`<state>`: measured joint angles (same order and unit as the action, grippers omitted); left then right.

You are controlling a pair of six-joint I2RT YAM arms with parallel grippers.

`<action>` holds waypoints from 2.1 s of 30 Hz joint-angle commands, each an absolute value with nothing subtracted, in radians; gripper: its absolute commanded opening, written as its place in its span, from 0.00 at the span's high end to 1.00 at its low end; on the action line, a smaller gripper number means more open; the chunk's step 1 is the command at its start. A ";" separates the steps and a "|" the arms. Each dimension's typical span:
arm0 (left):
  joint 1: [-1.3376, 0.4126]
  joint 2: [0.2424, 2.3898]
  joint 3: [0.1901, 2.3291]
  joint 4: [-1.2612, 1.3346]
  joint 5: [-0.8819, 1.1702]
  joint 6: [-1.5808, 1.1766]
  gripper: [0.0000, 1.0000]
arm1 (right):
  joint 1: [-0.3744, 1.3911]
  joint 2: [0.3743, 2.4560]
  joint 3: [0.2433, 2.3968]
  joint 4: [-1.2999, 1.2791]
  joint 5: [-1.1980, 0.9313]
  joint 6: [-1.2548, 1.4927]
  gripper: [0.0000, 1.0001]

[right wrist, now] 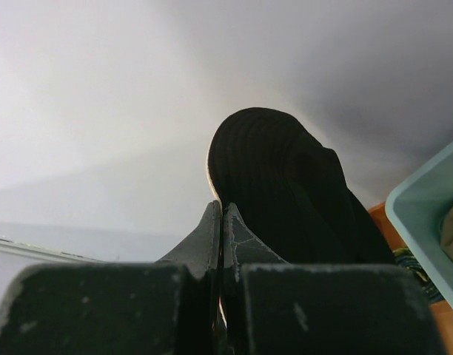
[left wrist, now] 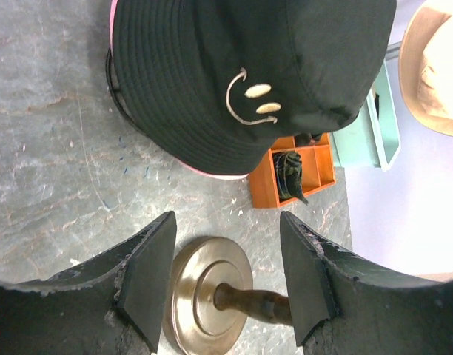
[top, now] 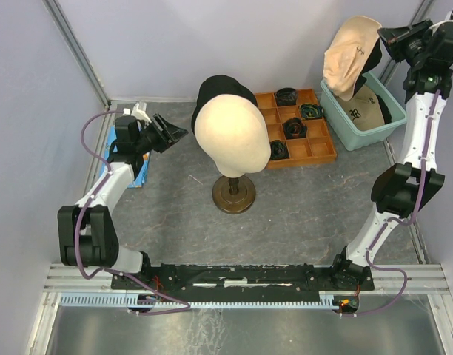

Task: Stack the hats
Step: Pick up the hat from the bin, then move the hat stand to the center of the board.

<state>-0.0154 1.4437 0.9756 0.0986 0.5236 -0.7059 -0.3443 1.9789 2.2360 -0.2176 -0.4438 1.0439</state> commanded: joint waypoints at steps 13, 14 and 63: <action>-0.019 1.314 0.835 0.005 0.471 -0.689 0.35 | -0.378 1.886 2.130 -0.304 -0.371 0.809 1.00; -0.020 1.312 0.830 0.004 0.471 -0.689 0.35 | -0.378 1.883 2.117 -0.308 -0.362 0.793 1.00; -0.577 1.891 0.739 0.565 0.172 -1.063 0.97 | -0.379 1.752 1.904 -0.269 -0.373 0.789 1.00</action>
